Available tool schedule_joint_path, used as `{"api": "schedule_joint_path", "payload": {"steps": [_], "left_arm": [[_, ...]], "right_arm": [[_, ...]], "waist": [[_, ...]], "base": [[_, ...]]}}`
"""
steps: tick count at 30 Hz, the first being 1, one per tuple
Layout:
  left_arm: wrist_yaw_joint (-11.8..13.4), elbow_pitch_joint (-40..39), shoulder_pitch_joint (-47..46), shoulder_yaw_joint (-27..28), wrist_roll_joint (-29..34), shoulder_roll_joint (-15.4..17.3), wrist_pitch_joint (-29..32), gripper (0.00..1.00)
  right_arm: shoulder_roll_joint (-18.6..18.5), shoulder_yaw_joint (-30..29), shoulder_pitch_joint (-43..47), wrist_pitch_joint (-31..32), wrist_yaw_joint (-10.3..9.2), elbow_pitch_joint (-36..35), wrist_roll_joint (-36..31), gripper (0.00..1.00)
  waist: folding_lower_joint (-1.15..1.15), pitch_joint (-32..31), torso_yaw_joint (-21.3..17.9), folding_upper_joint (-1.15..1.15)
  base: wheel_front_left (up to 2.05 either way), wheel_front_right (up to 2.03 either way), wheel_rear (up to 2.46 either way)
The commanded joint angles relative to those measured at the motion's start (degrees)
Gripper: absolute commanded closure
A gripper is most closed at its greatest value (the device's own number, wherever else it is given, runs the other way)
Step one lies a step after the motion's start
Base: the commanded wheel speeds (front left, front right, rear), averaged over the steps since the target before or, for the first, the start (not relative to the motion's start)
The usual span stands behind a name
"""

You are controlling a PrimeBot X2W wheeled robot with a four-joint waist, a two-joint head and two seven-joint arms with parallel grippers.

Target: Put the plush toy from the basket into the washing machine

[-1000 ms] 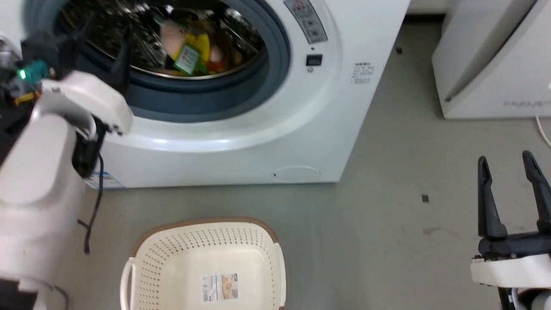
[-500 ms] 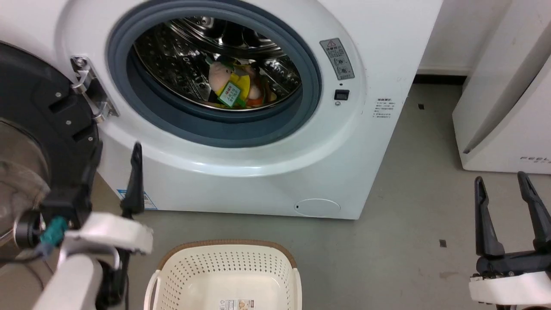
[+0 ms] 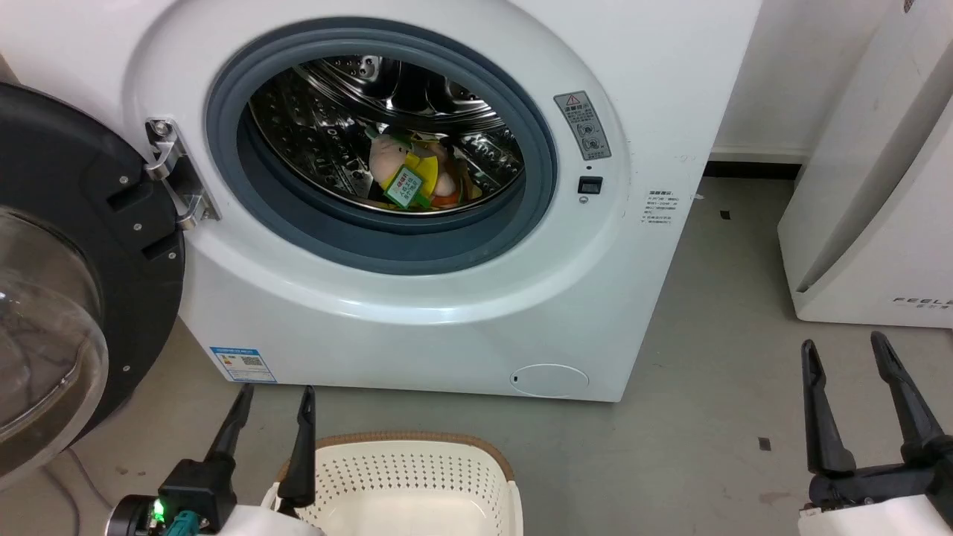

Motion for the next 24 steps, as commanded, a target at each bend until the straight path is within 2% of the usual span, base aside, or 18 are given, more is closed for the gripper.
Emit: {"api": "schedule_joint_path", "payload": {"steps": [1,9,10,24], "left_arm": [[-0.38,0.23,0.50,0.16,0.39,-0.33,-0.25,0.00],[-3.00,0.34,0.50,2.54,2.24,-2.84,-0.25,0.00],[-3.07,0.43,0.04,2.48,2.06,-2.81,0.01,1.00],[-3.50,0.12,-0.12,3.40,3.49,-3.83,1.39,1.00]], "right_arm": [[0.00,0.19,0.85,-0.26,-0.05,0.19,0.18,0.00],[0.00,0.29,1.19,-0.26,-0.05,0.50,0.01,0.00],[0.00,0.26,0.59,0.01,0.00,0.39,-0.01,1.00],[0.00,0.94,0.18,1.35,0.00,0.99,-0.11,1.00]], "waist": [[0.01,0.00,-0.03,0.00],[0.01,0.19,-0.02,0.00],[0.01,0.19,-0.03,0.00],[0.01,-0.03,-0.39,0.00]], "base": [[0.00,0.00,0.00],[0.00,0.00,0.00],[0.00,0.00,0.00],[0.00,0.00,0.00]]}}
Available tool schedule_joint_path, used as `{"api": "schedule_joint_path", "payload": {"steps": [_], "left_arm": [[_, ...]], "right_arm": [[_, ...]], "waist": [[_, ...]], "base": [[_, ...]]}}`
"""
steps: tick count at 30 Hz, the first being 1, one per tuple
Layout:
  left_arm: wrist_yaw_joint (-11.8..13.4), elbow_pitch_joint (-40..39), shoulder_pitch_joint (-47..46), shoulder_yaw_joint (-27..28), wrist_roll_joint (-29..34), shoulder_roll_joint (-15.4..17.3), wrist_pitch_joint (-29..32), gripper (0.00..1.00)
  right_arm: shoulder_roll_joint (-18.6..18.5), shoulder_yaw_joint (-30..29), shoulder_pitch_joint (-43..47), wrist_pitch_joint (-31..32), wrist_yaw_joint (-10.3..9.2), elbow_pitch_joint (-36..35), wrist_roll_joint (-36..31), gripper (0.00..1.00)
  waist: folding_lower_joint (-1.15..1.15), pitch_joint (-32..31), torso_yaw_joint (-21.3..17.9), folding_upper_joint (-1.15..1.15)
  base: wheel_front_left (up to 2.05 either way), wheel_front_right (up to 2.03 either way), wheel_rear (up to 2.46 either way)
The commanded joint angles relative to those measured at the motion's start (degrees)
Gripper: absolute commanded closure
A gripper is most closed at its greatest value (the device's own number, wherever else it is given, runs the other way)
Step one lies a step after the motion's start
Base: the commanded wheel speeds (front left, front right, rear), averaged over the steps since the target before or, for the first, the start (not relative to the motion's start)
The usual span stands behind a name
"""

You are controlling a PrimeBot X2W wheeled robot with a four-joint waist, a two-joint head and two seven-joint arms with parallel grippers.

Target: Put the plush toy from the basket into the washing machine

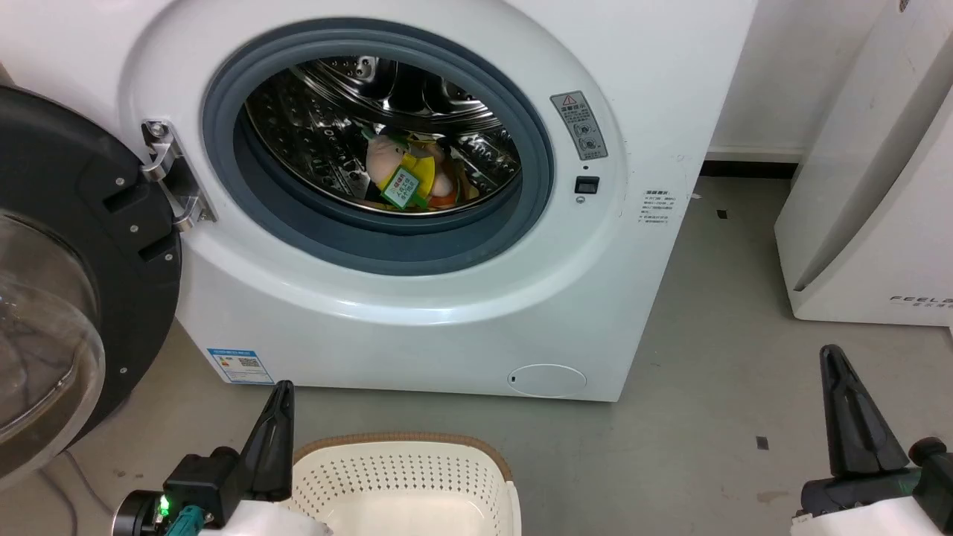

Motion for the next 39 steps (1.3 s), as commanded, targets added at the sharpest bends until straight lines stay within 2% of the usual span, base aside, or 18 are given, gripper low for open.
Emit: {"api": "schedule_joint_path", "payload": {"steps": [1,39], "left_arm": [[-0.14,-0.29,-0.15,0.39,0.76,-0.28,0.31,1.00],[-1.80,-1.40,-0.64,3.82,5.97,-3.82,4.88,1.00]], "right_arm": [[0.00,0.25,-0.39,0.31,-0.01,0.29,-0.09,1.00],[0.00,2.75,-1.72,4.89,-0.02,2.39,-0.43,1.00]], "waist": [[0.00,-0.03,-0.04,0.00],[0.00,-0.79,-1.29,0.00]], "base": [[0.00,0.00,0.00],[0.00,0.00,0.00]]}}
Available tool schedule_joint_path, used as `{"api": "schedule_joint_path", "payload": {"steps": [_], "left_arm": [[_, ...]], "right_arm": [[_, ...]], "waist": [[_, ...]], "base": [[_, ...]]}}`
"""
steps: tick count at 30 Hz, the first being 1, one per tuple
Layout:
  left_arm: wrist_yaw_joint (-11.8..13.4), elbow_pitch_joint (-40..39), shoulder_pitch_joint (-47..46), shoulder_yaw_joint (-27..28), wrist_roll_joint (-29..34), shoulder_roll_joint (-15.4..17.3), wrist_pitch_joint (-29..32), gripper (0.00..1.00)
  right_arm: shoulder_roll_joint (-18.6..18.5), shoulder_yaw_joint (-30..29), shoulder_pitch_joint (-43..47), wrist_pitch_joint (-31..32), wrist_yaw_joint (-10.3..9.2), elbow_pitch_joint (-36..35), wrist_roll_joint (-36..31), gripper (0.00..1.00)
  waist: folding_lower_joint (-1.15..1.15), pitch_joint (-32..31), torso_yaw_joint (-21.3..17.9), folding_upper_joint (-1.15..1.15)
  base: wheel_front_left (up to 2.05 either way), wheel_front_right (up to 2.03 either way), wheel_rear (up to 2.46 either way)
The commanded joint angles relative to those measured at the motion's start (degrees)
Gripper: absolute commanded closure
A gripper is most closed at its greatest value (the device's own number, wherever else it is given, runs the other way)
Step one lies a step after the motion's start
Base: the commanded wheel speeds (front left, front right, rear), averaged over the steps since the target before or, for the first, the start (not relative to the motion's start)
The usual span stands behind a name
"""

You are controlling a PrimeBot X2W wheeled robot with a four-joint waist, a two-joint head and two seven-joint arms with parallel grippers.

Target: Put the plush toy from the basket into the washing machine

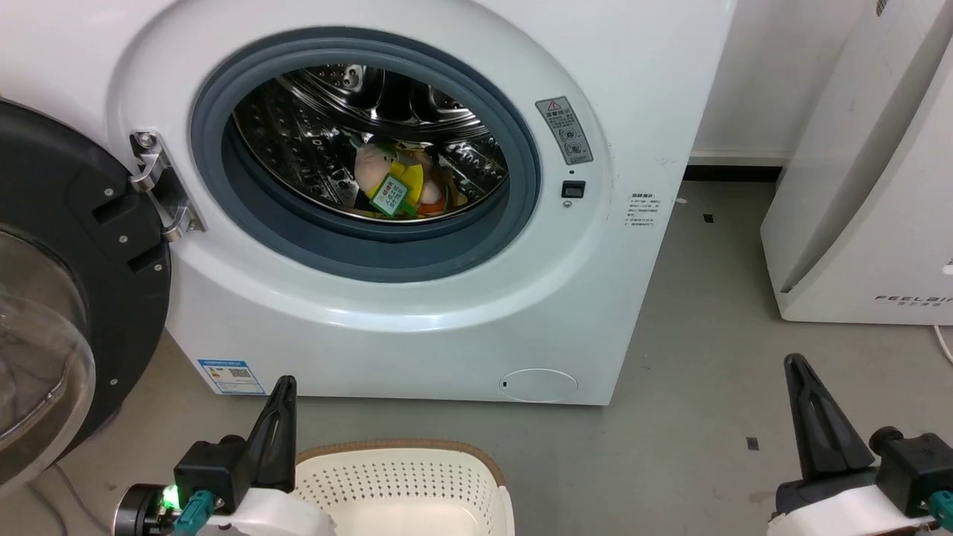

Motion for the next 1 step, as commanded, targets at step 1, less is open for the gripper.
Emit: {"api": "schedule_joint_path", "payload": {"steps": [1], "left_arm": [[-0.26,-0.24,-0.50,0.32,0.60,-0.29,0.27,1.00]], "right_arm": [[0.00,0.24,-0.87,0.47,-0.02,0.28,-0.34,1.00]], "waist": [[0.00,-0.01,-0.02,0.00]], "base": [[0.00,0.00,0.00]]}}
